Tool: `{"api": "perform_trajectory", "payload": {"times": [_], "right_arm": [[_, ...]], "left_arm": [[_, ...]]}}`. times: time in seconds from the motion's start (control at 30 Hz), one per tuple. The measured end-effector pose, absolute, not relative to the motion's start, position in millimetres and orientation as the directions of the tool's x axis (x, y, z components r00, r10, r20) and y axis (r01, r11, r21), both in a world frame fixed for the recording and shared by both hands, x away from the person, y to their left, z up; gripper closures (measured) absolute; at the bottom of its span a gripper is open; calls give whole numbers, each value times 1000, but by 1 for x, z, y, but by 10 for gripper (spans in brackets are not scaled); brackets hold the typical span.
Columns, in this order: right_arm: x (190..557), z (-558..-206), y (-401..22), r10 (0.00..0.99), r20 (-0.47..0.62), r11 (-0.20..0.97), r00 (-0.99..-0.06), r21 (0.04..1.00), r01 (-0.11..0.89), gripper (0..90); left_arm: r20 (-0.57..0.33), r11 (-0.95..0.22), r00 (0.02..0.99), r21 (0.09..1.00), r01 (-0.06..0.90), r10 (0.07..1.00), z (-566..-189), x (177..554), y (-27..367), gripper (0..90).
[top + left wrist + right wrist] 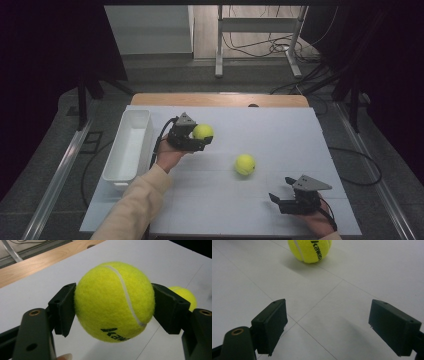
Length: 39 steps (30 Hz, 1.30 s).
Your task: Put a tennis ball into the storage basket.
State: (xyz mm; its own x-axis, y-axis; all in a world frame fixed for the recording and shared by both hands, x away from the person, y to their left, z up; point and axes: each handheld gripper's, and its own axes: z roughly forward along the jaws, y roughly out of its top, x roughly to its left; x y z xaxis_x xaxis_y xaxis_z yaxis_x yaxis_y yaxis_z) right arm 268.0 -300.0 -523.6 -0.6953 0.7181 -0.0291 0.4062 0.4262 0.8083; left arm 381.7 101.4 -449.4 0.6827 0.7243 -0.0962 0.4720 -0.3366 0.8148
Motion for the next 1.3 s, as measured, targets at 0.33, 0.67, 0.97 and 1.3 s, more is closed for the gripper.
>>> {"api": "perform_trajectory", "payload": {"times": [0.33, 0.67, 0.97, 1.3], "right_arm": [[268, -524, -300, 719, -33, 429, -694, 807, 405, 156], [268, -523, -300, 720, -37, 431, -693, 806, 405, 156], [268, -523, -300, 720, -37, 431, -693, 806, 405, 157], [268, -523, -300, 721, -36, 431, -692, 806, 406, 156]], "left_arm": [[-88, -337, 676, 816, 470, 732, -446, 381, 107, 266], [-80, -329, 665, 821, 466, 743, -440, 380, 116, 266], [-78, -317, 655, 828, 463, 752, -434, 380, 123, 266], [-75, -312, 645, 829, 464, 760, -431, 379, 129, 266]]}}
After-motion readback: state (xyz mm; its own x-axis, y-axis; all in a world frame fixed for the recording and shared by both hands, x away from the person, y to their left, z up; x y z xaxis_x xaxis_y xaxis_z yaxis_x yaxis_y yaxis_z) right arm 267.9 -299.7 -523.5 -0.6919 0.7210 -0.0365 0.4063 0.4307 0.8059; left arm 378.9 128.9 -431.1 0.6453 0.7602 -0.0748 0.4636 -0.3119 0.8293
